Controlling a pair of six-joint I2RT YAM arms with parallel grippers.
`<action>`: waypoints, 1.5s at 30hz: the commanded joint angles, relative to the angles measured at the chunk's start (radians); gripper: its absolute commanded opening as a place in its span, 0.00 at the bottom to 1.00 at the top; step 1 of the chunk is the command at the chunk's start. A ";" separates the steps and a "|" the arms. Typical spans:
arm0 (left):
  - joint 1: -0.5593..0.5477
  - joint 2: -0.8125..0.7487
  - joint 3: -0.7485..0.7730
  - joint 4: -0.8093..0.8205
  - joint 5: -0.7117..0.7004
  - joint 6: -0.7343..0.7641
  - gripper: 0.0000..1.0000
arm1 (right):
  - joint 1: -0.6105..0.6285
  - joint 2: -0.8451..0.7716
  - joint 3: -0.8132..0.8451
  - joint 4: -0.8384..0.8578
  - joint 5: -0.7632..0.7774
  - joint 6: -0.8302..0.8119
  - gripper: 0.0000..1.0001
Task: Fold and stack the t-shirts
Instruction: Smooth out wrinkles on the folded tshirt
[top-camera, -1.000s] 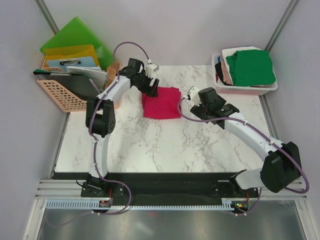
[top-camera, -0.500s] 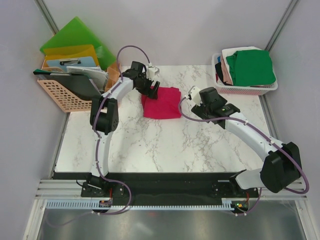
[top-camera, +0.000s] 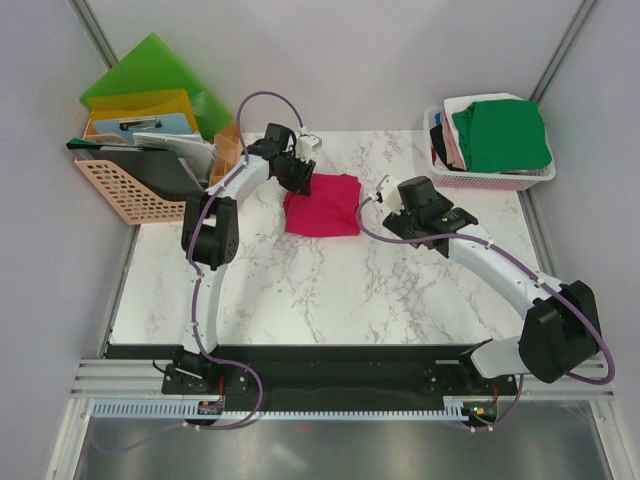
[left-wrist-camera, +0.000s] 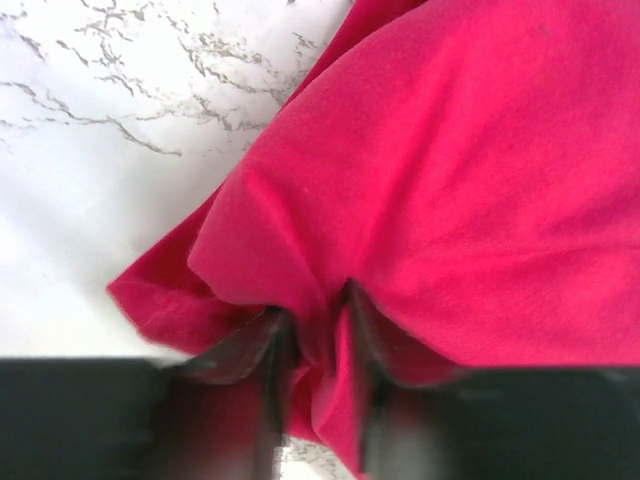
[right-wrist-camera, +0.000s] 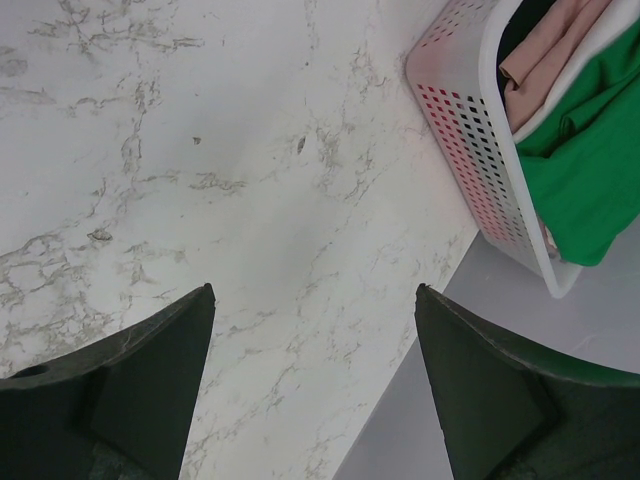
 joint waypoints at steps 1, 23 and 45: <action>-0.004 -0.001 0.023 0.015 -0.029 0.016 0.47 | -0.006 0.009 -0.009 0.020 -0.003 -0.002 0.88; -0.033 -0.111 0.028 0.030 -0.150 0.041 0.61 | -0.008 0.025 -0.023 0.017 -0.018 0.001 0.87; -0.032 0.004 0.084 0.021 -0.191 0.062 0.42 | -0.020 -0.004 -0.034 0.011 -0.016 -0.016 0.87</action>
